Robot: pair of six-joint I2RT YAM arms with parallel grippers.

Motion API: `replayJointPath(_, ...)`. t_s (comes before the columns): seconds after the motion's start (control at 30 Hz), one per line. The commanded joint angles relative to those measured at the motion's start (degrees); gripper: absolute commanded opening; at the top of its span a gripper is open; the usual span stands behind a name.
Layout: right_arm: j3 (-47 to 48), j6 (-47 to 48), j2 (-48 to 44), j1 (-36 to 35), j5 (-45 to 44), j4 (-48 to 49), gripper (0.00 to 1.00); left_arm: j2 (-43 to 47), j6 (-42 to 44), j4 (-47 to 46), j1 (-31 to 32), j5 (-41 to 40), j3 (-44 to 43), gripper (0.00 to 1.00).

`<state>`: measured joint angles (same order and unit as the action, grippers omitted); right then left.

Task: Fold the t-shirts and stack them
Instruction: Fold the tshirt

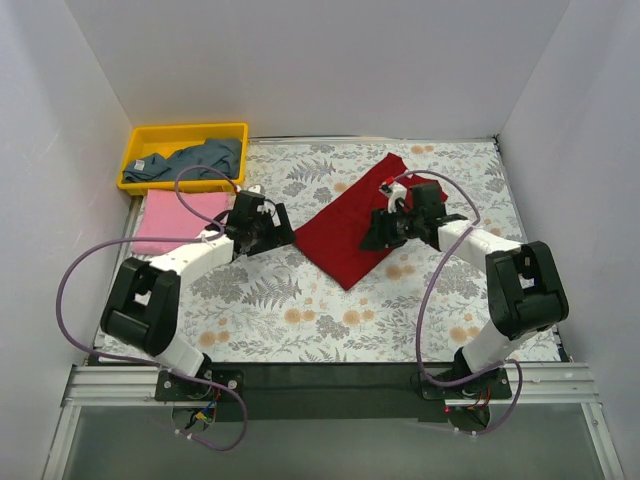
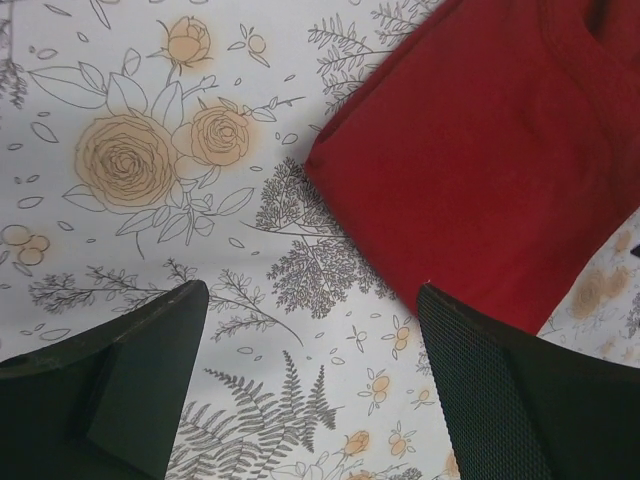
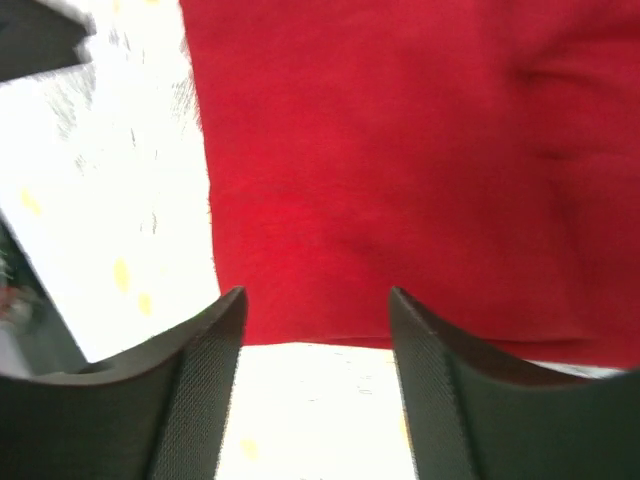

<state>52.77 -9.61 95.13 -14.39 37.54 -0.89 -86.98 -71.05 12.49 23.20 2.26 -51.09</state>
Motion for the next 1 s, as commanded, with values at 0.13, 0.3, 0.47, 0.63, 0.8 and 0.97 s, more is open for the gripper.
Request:
replayJointPath(0.13, 2.77, 8.90, -5.31, -16.70, -26.27, -14.84, 0.68, -10.38, -4.89, 2.53, -0.17, 2.40, -8.05, 0.76)
replayJointPath(0.3, 5.93, 9.34, -3.82, -27.60, -38.14, -18.97, 0.70, -15.93, -6.30, 3.68, -0.17, 2.75, -12.71, 0.69)
replayJointPath(0.47, 8.31, 11.08, -0.92, -34.91, -45.87, -20.38, 0.71, -19.54, -7.35, 4.03, 0.00, 1.78, -14.91, 0.62)
replayJointPath(0.63, 10.24, 12.15, 1.98, -38.60, -48.61, -21.09, 0.70, -22.70, -7.88, 4.65, 0.26, 0.64, -17.02, 0.51)
replayJointPath(0.8, 11.91, 12.86, 4.71, -40.54, -50.19, -22.58, 0.69, -25.08, -8.58, 5.70, 1.32, 0.99, -17.82, 0.38)
replayJointPath(0.97, 12.09, 12.68, 7.08, -41.77, -55.19, -23.99, 0.67, -25.87, -8.85, 5.88, 1.85, 0.46, -17.29, 0.33)
